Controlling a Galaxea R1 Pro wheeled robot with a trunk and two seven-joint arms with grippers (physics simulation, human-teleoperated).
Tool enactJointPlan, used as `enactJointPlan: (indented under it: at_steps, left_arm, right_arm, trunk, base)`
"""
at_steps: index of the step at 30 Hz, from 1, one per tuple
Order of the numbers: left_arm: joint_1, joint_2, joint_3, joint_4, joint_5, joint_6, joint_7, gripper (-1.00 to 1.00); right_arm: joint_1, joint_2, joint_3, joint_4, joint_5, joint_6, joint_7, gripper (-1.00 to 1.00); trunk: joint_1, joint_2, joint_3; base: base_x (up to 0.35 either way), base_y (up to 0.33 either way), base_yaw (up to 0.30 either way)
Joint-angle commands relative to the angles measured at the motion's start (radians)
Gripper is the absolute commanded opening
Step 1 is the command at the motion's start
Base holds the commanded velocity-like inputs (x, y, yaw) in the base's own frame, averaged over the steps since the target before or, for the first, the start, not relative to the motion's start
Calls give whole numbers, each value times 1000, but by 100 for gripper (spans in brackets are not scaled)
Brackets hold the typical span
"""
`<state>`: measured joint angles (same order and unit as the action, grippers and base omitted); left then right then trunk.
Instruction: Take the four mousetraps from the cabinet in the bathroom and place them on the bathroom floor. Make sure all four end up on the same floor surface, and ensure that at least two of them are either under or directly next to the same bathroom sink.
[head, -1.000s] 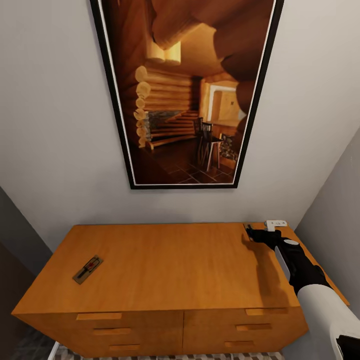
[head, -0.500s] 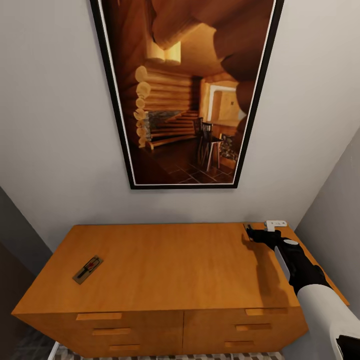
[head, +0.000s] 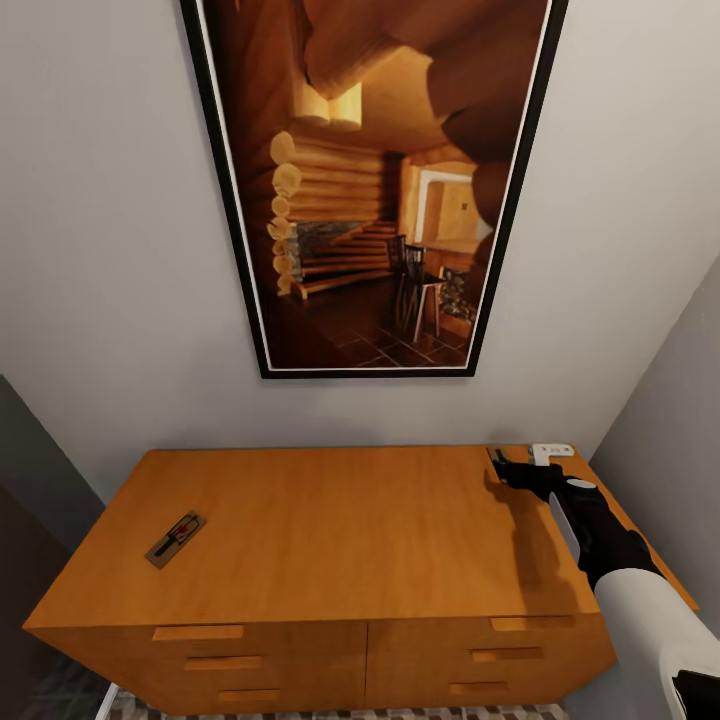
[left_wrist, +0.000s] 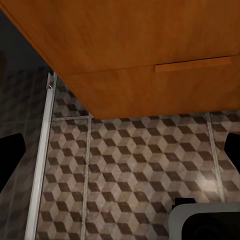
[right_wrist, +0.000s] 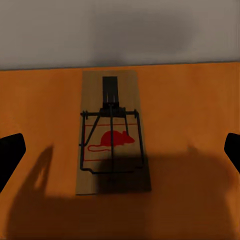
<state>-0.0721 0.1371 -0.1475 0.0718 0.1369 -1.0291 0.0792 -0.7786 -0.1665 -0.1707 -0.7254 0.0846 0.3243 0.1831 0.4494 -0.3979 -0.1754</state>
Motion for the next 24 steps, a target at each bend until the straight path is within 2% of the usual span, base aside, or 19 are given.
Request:
enactJointPlan:
  at_steps: [1,19,24]
  left_arm:
    - [-2,0,-9,3,4,-5,5,100]
    - [-2,-1,-9,3,4,-5,5,100]
    - [-2,-1,-9,3,4,-5,5,100]
  right_arm:
    - [-1,1,-4,-2,9,6,7,100]
    - [-1,1,-4,-2,9,13,-19,100]
    - [-1,8,-4,-2,9,19,-20,100]
  trunk:
    - [1,-2,-2]
    - [1,-2,-2]
    - [1,-2,-2]
  base:
    - [0,0,0]
    - [0,0,0]
    - [0,0,0]
